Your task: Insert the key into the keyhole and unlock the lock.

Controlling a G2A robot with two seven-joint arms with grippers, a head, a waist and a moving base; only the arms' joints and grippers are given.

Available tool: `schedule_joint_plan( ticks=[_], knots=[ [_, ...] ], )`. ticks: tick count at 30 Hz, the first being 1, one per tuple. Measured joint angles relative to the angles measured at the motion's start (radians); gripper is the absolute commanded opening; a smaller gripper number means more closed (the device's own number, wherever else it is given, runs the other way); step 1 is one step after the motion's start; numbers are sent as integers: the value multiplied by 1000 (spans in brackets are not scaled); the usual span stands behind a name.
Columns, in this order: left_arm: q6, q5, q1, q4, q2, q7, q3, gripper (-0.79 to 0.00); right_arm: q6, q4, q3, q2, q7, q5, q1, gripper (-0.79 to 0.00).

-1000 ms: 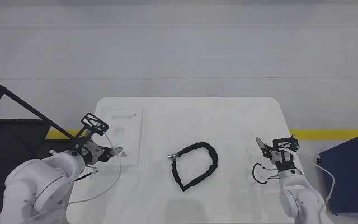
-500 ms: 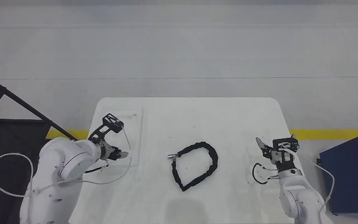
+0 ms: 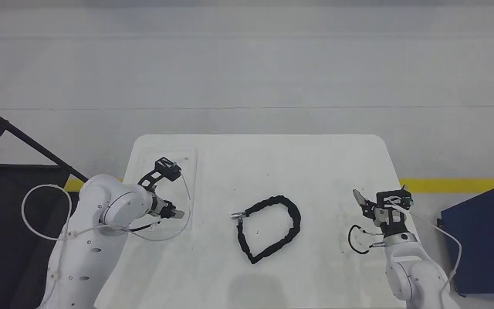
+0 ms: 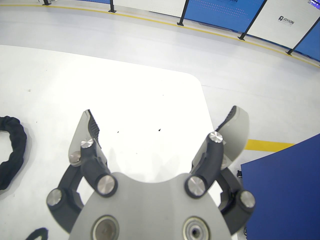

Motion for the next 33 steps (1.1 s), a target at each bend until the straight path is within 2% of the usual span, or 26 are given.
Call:
schedule_joint_plan(
  ticks=[8,9,10,13,15,17,19,21,25,33],
  knots=[
    [23,-63,-5,33,37,1,34,0,0,0,0,0,0,0,0,0],
    [27,-69,-11,38,43,1,41,-31,0,0,0,0,0,0,0,0],
    [30,-73,-16,43,47,1,47,-95,0,0,0,0,0,0,0,0],
    [33,-88,-32,52,62,1,71,-197,0,0,0,0,0,0,0,0],
    [33,-98,-38,49,73,1,88,-222,0,0,0,0,0,0,0,0],
    [35,-105,-40,44,84,1,99,-200,0,0,0,0,0,0,0,0],
    [43,-110,-40,41,97,1,111,-326,0,0,0,0,0,0,0,0],
    [52,-119,-41,41,109,1,122,-329,0,0,0,0,0,0,0,0],
    [69,-146,-49,45,131,1,141,-394,0,0,0,0,0,0,0,0],
    [106,-229,-93,63,176,1,194,-419,0,0,0,0,0,0,0,0]
  ],
)
